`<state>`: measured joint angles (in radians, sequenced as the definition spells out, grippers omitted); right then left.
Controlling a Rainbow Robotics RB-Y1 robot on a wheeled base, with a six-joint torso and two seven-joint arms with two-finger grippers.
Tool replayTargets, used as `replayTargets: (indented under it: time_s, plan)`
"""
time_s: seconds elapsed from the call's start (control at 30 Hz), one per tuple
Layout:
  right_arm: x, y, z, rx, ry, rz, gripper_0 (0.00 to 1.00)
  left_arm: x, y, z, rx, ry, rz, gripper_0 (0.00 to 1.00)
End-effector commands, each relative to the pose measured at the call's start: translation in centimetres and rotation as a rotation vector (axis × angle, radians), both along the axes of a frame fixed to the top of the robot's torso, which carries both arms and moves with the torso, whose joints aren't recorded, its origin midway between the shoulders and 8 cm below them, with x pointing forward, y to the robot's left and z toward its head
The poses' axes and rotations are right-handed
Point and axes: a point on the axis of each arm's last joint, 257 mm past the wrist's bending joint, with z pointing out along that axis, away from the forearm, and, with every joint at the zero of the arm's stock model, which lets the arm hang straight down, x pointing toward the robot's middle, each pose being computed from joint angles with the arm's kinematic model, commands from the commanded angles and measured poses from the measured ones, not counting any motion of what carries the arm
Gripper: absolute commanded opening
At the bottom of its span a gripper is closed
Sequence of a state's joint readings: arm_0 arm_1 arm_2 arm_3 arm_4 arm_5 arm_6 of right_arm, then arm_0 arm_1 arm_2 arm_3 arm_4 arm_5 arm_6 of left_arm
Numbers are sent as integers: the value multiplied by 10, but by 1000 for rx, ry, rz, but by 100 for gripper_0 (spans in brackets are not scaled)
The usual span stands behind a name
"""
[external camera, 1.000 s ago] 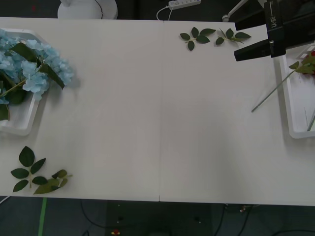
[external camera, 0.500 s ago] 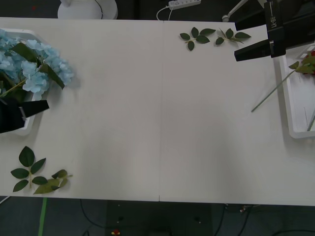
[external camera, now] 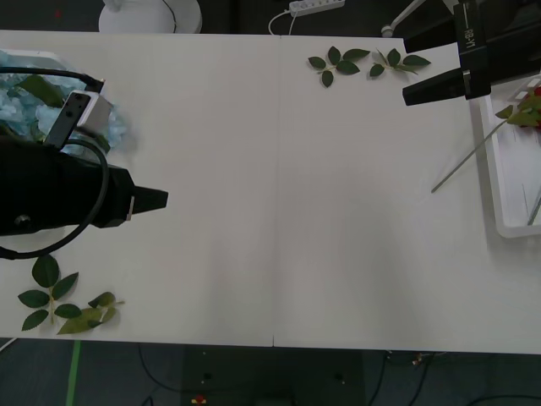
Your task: Place the red flowers into the right box and the blue flowers into the left box. If a person shows an open palm, hand one flower to the person first, then continue sorting.
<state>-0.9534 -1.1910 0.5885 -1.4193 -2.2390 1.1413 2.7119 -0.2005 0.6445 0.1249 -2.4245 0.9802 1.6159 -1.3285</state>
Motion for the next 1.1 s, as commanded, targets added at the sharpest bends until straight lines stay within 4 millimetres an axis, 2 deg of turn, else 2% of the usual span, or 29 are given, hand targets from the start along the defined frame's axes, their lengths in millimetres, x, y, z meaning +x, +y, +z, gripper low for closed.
replayTargets:
  time_s: [0.03, 0.23, 0.43, 0.57, 0.7, 0.9, 1.1]
  plan:
    - [3, -18, 5, -17, -8, -40, 100, 12, 0, 16, 0, -150, -213, 100]
    - [3, -18, 5, -17, -8, -40, 100, 26, 1, 17, -219, -261, -383, 100]
    - [3, -18, 5, -17, -8, -40, 100, 26, -7, 13, -345, -358, -508, 100]
    - [3, -18, 5, -17, -8, -40, 100, 17, -21, 25, -393, -397, -544, 100]
    - [3, -18, 5, -17, -8, -40, 100, 9, -38, 47, -397, -446, -560, 100]
    - [3, -18, 5, -17, -8, -40, 100, 11, -50, 72, -359, -498, -619, 100]
    - [3, -18, 5, -17, -8, -40, 100, 14, -75, 86, -385, -526, -627, 100]
